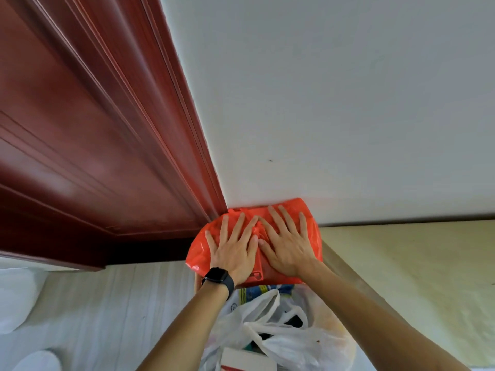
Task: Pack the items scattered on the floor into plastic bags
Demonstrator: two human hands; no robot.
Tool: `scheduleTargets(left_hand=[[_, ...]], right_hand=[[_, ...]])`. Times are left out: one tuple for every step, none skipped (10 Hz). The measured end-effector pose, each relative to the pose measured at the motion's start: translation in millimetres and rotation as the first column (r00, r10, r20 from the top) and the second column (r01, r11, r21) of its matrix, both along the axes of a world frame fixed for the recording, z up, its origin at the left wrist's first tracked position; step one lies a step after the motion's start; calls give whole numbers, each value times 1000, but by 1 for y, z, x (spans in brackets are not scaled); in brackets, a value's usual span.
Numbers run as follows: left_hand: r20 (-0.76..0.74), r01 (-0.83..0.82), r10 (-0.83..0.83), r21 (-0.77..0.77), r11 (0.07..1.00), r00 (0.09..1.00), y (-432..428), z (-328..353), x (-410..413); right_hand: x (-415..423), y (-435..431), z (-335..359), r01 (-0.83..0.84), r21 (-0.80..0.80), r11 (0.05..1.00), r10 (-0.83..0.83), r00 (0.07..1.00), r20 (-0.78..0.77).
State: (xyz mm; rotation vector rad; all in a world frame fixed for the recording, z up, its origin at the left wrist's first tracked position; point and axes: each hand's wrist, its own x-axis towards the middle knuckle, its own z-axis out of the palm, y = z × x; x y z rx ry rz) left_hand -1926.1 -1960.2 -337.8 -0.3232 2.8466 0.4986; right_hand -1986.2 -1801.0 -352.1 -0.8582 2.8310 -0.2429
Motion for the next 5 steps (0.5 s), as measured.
scheduleTargets(left_hand=[[-27,-13,12,-34,999,1000,4,0,5],[-34,-11,9,-68,998,999,7,-3,4],[-19,-9,7,-73,997,1000,6,-4,5],[-3,-11,10,-80,997,1000,7,-2,4],[47,13,-10,-63,998,999,8,2,8]], right_hand=[[13,7,-3,116,5,993,-116,992,-57],[18,11,-11,157,50,986,-156,987,-25],[14,8,2,149,109,983,-156,986,57],[6,10,17,105,166,980,-134,976,174],[-8,13,53,69,98,993,-104,903,417]])
